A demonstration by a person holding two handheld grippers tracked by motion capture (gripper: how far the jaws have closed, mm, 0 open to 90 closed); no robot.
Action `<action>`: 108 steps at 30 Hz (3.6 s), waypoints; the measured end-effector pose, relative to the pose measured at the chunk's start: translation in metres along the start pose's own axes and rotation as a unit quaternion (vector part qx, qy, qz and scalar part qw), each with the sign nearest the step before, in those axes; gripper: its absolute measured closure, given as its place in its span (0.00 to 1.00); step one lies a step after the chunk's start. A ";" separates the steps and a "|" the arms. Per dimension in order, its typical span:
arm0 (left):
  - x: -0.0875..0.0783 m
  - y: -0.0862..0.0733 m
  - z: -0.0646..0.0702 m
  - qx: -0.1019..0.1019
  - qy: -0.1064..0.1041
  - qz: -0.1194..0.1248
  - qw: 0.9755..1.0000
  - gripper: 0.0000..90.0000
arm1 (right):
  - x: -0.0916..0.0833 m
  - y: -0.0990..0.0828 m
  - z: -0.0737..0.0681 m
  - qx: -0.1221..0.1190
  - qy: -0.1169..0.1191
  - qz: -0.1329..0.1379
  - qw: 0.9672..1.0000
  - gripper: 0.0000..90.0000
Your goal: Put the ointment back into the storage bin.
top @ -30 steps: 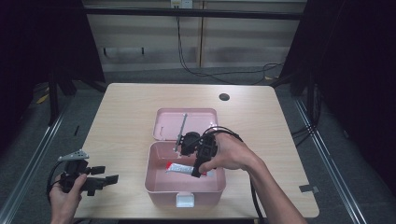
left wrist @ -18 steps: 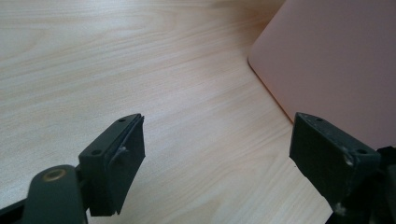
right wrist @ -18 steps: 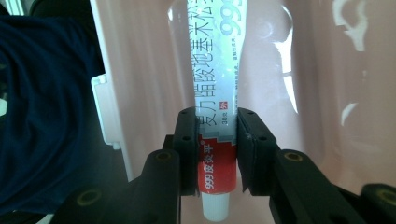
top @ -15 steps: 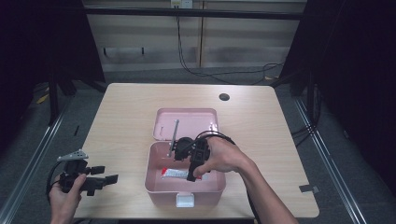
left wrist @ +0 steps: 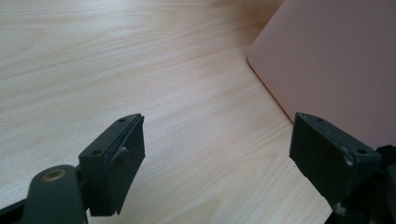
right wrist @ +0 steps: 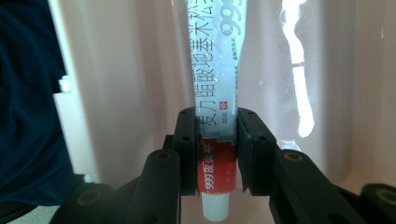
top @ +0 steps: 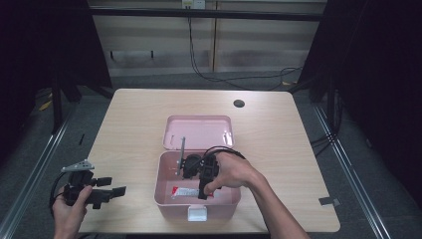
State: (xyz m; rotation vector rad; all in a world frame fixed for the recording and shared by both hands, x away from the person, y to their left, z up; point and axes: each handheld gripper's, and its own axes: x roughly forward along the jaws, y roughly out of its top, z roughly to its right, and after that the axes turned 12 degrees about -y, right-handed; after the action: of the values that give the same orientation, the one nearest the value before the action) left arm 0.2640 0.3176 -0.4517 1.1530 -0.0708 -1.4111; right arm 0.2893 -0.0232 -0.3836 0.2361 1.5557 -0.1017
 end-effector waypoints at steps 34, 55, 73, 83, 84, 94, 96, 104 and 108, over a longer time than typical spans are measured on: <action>0.001 0.000 0.001 0.000 0.000 0.001 1.000 0.20 | 0.034 0.011 -0.004 -0.020 0.035 -0.007 0.999 0.80; 0.000 0.000 0.000 0.000 0.001 0.001 1.000 0.20 | 0.046 0.014 -0.004 -0.020 0.049 -0.010 0.999 0.80; 0.000 0.000 0.000 0.001 0.002 0.002 1.000 0.20 | 0.056 0.011 -0.004 -0.031 0.058 -0.028 0.997 0.79; 0.000 0.000 -0.001 0.000 0.001 0.002 1.000 0.20 | 0.058 0.011 -0.004 -0.021 0.062 -0.038 0.997 0.78; 0.000 0.000 -0.001 0.000 0.001 0.002 1.000 0.20 | 0.057 0.011 -0.004 -0.026 0.064 -0.031 0.997 0.78; 0.000 0.000 -0.001 0.000 0.002 0.001 1.000 0.20 | 0.052 0.009 -0.003 -0.023 0.056 -0.020 0.998 0.74; 0.000 0.000 -0.001 0.001 0.002 0.001 1.000 0.20 | 0.048 0.007 -0.003 -0.017 0.049 -0.014 0.999 0.72; 0.000 0.000 0.000 0.000 0.003 0.001 1.000 0.20 | 0.037 0.002 -0.001 0.002 0.027 -0.006 1.000 0.67; 0.000 0.000 0.000 -0.001 0.003 0.002 1.000 0.20 | 0.031 -0.001 0.002 0.006 0.021 0.002 1.000 0.65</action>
State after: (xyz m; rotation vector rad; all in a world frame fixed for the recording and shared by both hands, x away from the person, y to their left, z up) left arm 0.2642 0.3178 -0.4521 1.1550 -0.0675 -1.4050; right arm 0.2911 -0.0219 -0.4149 0.2523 1.5960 -0.1034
